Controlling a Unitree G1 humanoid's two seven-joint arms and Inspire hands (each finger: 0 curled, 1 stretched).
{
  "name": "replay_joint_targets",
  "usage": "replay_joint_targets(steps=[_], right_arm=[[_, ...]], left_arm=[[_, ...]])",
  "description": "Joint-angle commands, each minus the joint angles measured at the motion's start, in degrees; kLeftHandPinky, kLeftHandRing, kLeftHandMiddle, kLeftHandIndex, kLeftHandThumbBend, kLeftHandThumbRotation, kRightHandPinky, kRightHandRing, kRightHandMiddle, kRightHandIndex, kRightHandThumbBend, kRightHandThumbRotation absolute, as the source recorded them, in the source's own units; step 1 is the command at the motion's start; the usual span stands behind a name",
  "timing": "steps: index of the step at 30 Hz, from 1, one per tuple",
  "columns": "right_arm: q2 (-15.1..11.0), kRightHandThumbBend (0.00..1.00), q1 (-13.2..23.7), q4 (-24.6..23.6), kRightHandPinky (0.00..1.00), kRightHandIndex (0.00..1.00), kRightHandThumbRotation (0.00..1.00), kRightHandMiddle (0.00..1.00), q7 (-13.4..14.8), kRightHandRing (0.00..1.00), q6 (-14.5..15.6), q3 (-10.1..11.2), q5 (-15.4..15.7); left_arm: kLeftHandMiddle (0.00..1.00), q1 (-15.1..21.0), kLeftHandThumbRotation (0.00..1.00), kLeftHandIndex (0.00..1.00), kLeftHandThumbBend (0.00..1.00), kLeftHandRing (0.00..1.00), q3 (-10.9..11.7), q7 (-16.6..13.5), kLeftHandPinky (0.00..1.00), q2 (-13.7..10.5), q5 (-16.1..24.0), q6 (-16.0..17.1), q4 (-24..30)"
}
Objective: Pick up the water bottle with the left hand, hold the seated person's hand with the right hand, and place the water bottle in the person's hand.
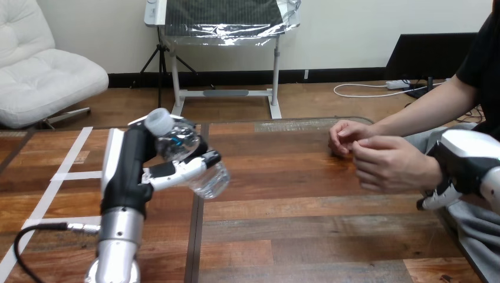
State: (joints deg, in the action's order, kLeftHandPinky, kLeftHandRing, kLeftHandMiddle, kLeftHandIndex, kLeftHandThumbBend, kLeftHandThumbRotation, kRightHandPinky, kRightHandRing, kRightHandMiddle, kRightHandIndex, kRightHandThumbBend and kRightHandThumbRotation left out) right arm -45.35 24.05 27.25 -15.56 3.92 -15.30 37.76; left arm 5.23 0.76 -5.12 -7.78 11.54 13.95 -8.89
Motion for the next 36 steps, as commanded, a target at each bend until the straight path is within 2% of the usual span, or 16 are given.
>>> replay_joint_targets(steps=[1,20,25,36], right_arm=[[-3.01,0.66,1.4,-6.49,0.14,0.42,0.0,0.36,-0.45,0.24,1.27,3.23,-0.06],[-2.94,0.7,-1.82,-17.28,0.12,0.41,0.0,0.32,-2.8,0.21,4.08,6.64,0.06],[-2.47,0.7,-2.56,-20.21,0.12,0.41,0.0,0.32,-3.63,0.2,5.38,7.45,-0.01],[-2.21,0.71,-3.19,-25.37,0.14,0.42,0.0,0.37,-5.59,0.23,7.6,7.39,0.7]], left_arm=[[0.42,6.96,0.0,0.47,0.65,0.4,-1.55,-0.09,0.39,1.14,0.74,0.08,4.5],[0.42,10.24,0.0,0.46,0.65,0.4,-5.3,-0.52,0.4,4.17,3.45,-2.5,5.17],[0.41,10.85,0.0,0.46,0.66,0.39,-6.17,-0.27,0.39,5.45,3.55,-4.18,5.88],[0.41,12.43,0.0,0.46,0.66,0.4,-7.72,-0.03,0.39,7.52,3.68,-4.82,5.41]])
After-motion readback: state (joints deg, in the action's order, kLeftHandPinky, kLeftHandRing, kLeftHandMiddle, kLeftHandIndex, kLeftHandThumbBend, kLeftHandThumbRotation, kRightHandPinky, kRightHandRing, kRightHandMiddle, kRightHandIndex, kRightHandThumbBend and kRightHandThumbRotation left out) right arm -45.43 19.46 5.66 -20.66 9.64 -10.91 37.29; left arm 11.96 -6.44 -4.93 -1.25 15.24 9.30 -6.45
